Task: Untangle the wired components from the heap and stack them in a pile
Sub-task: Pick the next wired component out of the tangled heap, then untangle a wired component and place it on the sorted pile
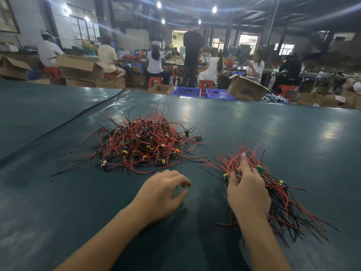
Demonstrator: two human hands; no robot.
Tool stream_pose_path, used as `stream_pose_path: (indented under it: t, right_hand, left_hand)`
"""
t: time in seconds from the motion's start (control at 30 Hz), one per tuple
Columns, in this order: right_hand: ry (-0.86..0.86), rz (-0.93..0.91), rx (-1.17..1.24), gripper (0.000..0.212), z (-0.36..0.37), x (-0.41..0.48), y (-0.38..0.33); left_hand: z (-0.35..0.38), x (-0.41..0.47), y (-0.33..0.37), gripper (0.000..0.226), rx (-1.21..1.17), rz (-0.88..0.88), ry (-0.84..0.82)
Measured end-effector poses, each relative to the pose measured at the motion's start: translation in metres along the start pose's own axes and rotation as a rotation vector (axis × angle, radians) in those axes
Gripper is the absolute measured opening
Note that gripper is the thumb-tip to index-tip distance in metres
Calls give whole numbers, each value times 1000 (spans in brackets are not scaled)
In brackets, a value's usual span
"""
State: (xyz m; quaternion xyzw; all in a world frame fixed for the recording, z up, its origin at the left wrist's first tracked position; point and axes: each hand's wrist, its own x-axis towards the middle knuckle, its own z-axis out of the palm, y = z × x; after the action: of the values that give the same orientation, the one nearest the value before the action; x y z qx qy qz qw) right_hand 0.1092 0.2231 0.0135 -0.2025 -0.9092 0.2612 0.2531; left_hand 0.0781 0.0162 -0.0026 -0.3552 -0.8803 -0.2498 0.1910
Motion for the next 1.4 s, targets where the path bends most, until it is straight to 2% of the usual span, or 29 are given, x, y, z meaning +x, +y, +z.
stream_pose_path:
  t: [0.1, 0.17, 0.23, 0.33, 0.4, 0.47, 0.57, 0.67, 0.73, 0.87, 1.0, 1.07, 1.17, 1.23, 1.4]
  right_hand:
    - [-112, -1, -250, 58, -3, 0, 1]
    - [-151, 6, -303, 59, -4, 0, 1]
    - [-87, -58, -194, 52, 0, -1, 0]
    - [-25, -249, 197, 35, 12, -8, -9]
    - [-159, -269, 404, 29, 17, -15, -17]
    - [-324, -276, 381, 30, 22, -21, -20]
    - [-377, -233, 179, 35, 27, -21, -15]
    - [-292, -158, -59, 39, 23, -17, -10]
    - [-250, -123, -157, 41, 20, -15, -9]
    - [-183, -108, -95, 39, 19, -15, -11]
    - [-235, -104, -83, 40, 18, -16, -12]
    - [-274, -102, -95, 41, 19, -16, -11]
    - [-272, -96, -64, 39, 18, -16, -12]
    - [-248, -99, 2, 37, 17, -16, -13]
    - [-195, -156, 141, 33, 18, -19, -17]
  left_hand:
    - [-6, 0, -23, 20, 122, -159, 126]
    - [-8, -2, -38, 26, 184, -302, 141]
    - [-9, -4, -51, 37, 246, -440, 102]
    - [-8, -9, -69, 58, 336, -601, -55]
    - [-9, -10, -76, 63, 346, -695, -149]
    - [-10, -11, -79, 62, 356, -735, -187]
    - [-14, -11, -82, 55, 418, -707, -134]
    - [-17, -12, -84, 51, 406, -724, -78]
    - [-15, -12, -85, 53, 379, -764, -97]
    - [-14, -11, -89, 53, 366, -788, -163]
    - [-14, -12, -89, 48, 341, -771, -59]
    - [-12, -11, -85, 44, 335, -736, 52]
    - [-14, -8, -75, 28, 278, -606, 287]
    - [-14, -6, -66, 19, 202, -492, 367]
    - [-12, -3, -49, 17, -19, -302, 321]
